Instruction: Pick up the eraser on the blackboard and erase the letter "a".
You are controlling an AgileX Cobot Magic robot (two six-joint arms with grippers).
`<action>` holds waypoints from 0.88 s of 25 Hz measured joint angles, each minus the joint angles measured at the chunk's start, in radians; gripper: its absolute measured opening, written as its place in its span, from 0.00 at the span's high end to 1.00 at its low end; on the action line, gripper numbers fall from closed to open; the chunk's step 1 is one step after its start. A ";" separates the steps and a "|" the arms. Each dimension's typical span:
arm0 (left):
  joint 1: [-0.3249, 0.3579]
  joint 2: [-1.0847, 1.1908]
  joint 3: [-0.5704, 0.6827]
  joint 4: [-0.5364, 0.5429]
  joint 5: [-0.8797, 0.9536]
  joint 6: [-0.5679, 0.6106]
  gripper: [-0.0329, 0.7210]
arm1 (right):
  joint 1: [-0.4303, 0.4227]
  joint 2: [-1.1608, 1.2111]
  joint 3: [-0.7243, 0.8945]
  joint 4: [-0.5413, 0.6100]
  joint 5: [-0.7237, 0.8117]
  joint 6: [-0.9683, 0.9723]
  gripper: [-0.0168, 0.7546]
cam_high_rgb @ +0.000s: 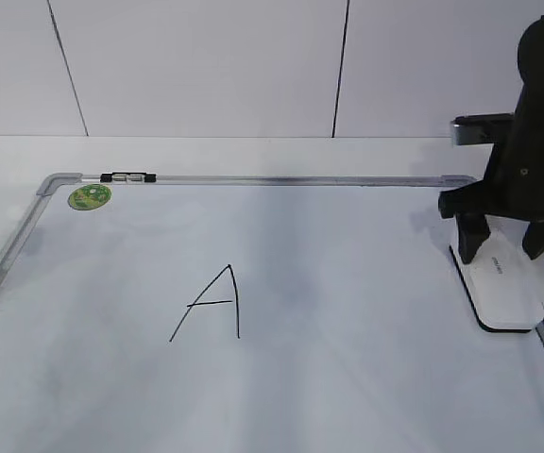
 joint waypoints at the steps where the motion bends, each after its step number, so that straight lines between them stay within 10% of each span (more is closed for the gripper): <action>1: 0.000 0.000 0.000 0.000 0.000 0.000 0.89 | 0.000 0.000 -0.011 -0.002 0.006 -0.002 0.21; 15: 0.000 0.000 0.000 0.002 0.000 0.000 0.87 | -0.001 -0.105 -0.128 0.077 0.150 -0.086 0.21; 22: 0.000 0.000 0.000 0.026 -0.013 0.000 0.51 | -0.001 -0.193 -0.128 0.077 0.159 -0.091 0.21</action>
